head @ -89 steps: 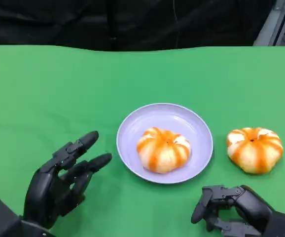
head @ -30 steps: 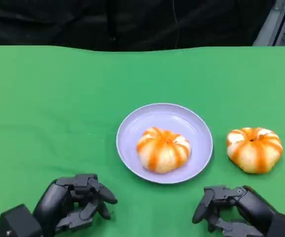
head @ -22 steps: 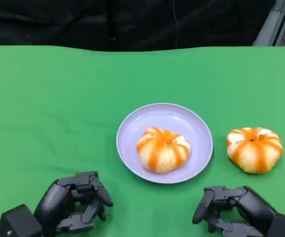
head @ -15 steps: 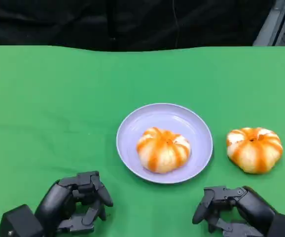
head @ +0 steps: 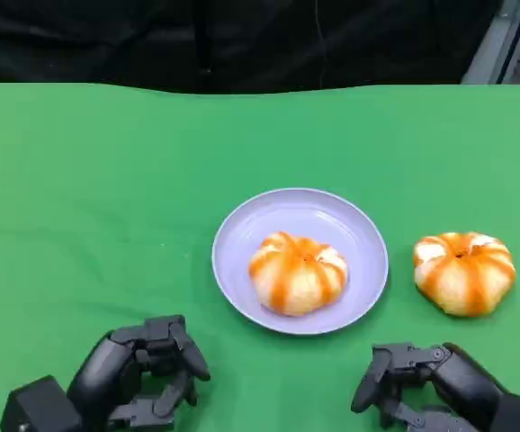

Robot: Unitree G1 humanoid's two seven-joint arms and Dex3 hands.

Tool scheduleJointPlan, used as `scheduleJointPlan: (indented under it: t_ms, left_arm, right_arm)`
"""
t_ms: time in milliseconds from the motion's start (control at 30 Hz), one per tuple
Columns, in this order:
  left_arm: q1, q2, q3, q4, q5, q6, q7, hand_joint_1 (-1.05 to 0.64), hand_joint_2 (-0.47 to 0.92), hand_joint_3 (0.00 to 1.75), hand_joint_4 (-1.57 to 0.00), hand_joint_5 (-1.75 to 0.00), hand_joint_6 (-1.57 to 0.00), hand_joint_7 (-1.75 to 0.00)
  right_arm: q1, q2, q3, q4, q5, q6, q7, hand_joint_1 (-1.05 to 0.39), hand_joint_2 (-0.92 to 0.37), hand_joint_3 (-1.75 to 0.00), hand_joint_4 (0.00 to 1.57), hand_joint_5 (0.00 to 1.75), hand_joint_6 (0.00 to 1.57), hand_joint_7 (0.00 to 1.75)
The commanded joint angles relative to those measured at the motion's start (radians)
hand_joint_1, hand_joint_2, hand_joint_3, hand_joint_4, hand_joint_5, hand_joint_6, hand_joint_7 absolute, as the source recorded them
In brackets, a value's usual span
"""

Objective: Grasp the bread from the table and place it into the plate.

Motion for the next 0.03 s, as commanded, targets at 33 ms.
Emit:
scheduleJointPlan:
  t_ms: [33]
  left_arm:
    - [0.012,0.016,-0.008,-0.004,0.014,-0.03,0.018,-0.02,0.56,1.09,-0.74,-1.64,-0.84,-1.3]
  right_arm:
    - [0.007,-0.022,-0.01,-0.012,0.016,0.002,0.002,-0.01,-0.92,-0.45,0.69,1.51,0.76,1.04]
